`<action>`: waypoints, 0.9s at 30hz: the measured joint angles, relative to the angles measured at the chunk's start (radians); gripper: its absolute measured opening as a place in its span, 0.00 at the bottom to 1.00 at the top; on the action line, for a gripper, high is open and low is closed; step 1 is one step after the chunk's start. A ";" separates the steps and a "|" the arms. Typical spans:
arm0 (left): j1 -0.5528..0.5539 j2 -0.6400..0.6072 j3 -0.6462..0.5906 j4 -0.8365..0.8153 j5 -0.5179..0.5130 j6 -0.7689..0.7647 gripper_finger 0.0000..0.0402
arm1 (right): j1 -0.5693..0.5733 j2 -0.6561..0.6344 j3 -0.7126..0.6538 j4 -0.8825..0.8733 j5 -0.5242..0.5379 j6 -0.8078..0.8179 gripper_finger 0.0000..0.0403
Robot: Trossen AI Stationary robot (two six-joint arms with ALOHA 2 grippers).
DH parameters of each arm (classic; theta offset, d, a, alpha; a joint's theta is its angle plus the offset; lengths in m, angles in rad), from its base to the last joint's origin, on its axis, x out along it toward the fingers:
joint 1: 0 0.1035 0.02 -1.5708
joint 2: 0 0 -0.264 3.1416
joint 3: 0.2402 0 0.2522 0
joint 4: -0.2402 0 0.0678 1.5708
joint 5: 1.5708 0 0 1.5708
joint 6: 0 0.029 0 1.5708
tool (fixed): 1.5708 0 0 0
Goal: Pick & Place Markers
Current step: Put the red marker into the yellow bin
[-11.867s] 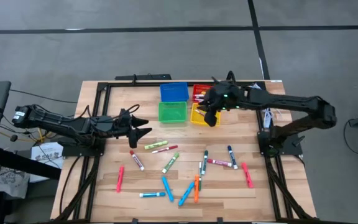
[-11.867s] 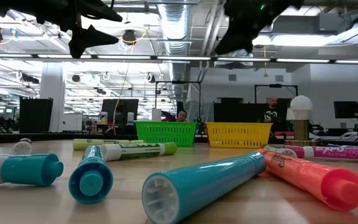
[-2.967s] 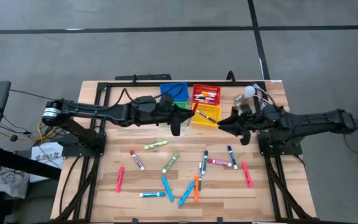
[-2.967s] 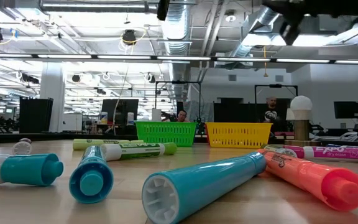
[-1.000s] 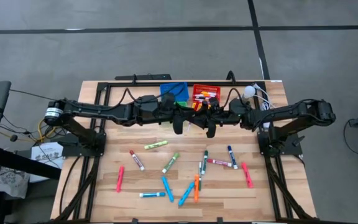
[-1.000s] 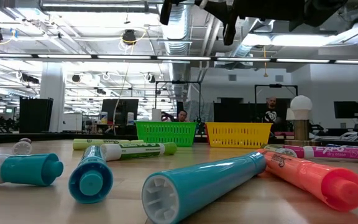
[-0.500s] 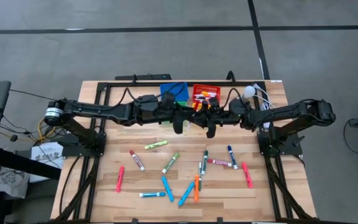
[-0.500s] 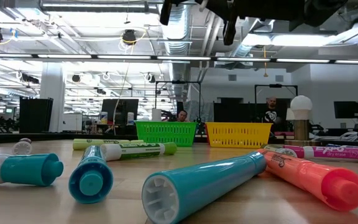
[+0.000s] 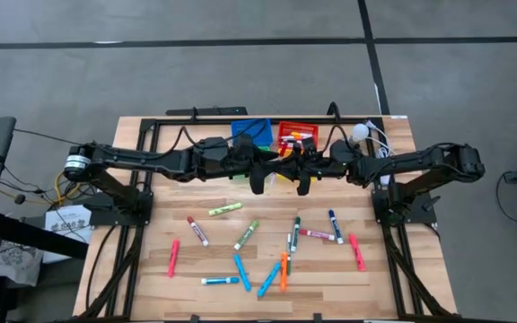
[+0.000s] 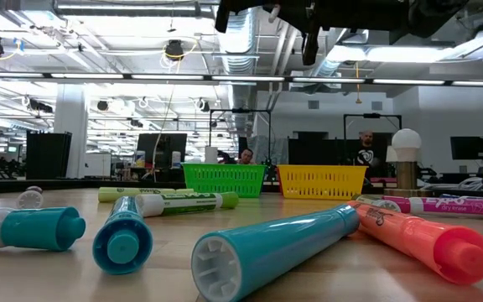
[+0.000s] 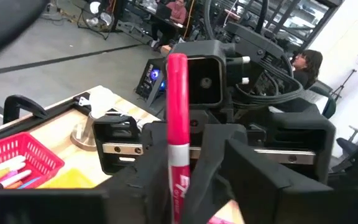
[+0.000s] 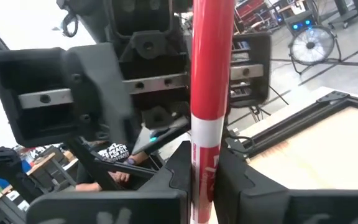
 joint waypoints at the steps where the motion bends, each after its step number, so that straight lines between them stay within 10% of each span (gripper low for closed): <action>1: 0.000 -0.001 0.000 -0.001 0.000 0.002 0.43 | -0.004 -0.001 0.000 -0.012 0.000 0.000 0.06; 10: 0.014 -0.119 0.002 -0.163 -0.004 0.099 0.59 | -0.046 -0.034 -0.001 -0.179 -0.001 -0.019 0.06; 27: 0.021 -0.198 -0.005 -0.397 -0.052 0.106 0.59 | -0.196 -0.063 -0.001 -0.574 -0.002 -0.081 0.08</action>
